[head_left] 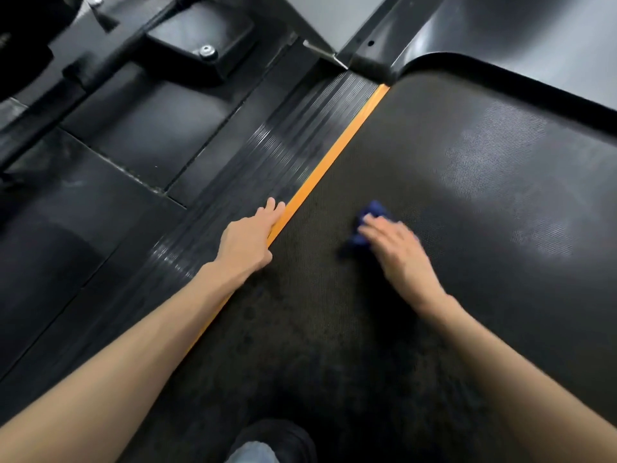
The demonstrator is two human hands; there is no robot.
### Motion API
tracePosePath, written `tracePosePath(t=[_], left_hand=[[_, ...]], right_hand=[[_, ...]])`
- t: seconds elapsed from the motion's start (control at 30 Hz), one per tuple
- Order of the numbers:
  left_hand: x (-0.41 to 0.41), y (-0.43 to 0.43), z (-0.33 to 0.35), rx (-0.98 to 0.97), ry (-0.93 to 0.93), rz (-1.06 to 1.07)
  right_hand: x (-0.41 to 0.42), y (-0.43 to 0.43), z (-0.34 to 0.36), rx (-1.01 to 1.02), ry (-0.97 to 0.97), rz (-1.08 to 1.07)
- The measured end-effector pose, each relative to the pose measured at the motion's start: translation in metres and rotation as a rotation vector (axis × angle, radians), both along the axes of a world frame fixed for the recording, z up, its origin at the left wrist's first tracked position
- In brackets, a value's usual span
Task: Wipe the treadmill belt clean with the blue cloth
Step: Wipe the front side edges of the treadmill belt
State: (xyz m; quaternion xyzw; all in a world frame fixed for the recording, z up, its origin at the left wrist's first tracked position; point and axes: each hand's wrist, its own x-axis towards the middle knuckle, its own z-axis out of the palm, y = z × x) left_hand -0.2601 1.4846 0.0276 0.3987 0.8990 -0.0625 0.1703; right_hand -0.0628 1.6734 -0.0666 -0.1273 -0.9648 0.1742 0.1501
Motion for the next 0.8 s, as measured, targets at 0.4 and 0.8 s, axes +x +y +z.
tracePosePath(t=[0.4,0.8], left_hand=[[-0.006,0.003,0.009,-0.034,-0.044,0.007],[-0.001,0.005,0.011,-0.087,-0.08,0.051]], right_hand=[[-0.048,-0.032,0.008,-0.047,-0.084,0.626],[-0.068,-0.051,0.02,-0.027,-0.149,0.696]])
